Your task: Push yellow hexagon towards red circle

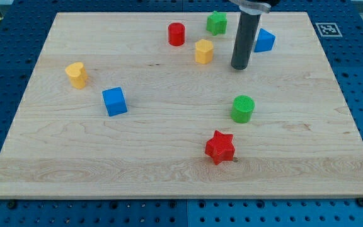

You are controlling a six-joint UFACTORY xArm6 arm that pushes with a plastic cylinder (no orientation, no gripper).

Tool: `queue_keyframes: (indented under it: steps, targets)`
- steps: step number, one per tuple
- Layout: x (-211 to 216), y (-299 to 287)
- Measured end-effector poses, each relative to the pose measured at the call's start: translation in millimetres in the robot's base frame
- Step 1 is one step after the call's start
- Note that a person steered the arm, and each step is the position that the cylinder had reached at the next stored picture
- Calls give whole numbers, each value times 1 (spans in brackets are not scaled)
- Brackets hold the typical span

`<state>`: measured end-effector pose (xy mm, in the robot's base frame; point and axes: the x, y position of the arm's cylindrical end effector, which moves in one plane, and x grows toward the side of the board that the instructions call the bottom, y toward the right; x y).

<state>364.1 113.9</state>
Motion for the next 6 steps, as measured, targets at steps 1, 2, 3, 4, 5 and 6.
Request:
queue_keyframes:
  steps: [1, 2, 3, 4, 5, 6]
  targets:
    - [5, -30]
    - [7, -72]
    - [6, -74]
    - [5, -61]
    - [-23, -55]
    - [-23, -55]
